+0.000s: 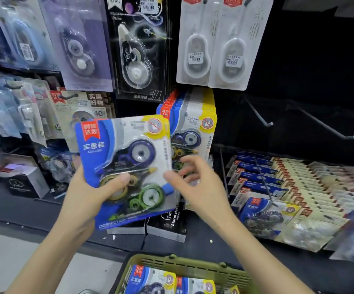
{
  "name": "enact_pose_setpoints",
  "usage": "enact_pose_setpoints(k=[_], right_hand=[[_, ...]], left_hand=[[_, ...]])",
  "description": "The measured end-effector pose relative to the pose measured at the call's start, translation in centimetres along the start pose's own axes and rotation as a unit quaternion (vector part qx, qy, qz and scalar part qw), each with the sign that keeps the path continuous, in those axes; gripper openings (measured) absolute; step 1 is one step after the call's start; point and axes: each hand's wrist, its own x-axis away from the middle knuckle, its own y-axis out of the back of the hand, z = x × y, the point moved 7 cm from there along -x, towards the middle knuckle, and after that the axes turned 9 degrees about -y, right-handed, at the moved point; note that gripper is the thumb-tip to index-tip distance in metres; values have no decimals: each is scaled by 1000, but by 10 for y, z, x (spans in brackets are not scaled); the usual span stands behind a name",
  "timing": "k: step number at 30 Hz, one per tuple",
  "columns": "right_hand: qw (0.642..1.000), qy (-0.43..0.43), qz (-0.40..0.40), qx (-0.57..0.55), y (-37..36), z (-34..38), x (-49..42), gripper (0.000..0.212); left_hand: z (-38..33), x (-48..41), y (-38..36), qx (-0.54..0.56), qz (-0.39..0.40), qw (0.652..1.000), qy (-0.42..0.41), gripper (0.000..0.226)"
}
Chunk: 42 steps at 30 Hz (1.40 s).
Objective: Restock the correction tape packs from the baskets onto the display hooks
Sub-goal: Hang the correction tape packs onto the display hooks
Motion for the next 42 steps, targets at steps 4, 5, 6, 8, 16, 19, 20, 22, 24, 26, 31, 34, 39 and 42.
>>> enact_pose_setpoints(k=[4,5,6,8,16,19,20,22,24,26,31,34,39,42], right_hand=[[1000,7,3,-30,-15,1,11,50],[999,0,2,-53,-15,-2,10,47],[998,-4,6,-69,-13,-4,10,43],[994,-3,25,-102,-10,-8,9,39],[976,-23,-11,-215,26,-34,4,36],[968,-29,-70,-241,60,-46,3,35],[968,-28,-88,-235,72,-50,2,35],[971,-14,-116,-208,93,-52,1,36],[972,4,-151,-180,112,-53,2,39],[970,26,-192,-149,129,-52,5,42],[954,35,-275,-114,164,-65,5,42],[950,40,-289,-108,175,-72,3,42],[956,35,-272,-100,180,-82,-3,42],[954,43,-276,-105,184,-88,-5,43]], left_hand=[[8,12,-21,77,23,995,60,59],[13,12,-21,97,16,992,80,43],[15,12,-22,110,10,989,96,43],[18,11,-25,117,27,987,111,80],[21,11,-50,104,42,987,119,84],[20,10,-52,44,37,994,93,59],[19,9,-52,17,27,996,84,48],[20,6,-50,-24,7,998,65,34],[16,3,-50,-57,-10,997,42,23],[11,-1,-51,-77,-13,997,19,21],[-1,-8,-63,-77,-20,997,-20,23],[-6,-11,-77,-90,-18,995,-45,23],[-9,-14,-105,-87,-9,994,-66,18],[-14,-18,-119,-99,-6,992,-81,15]])
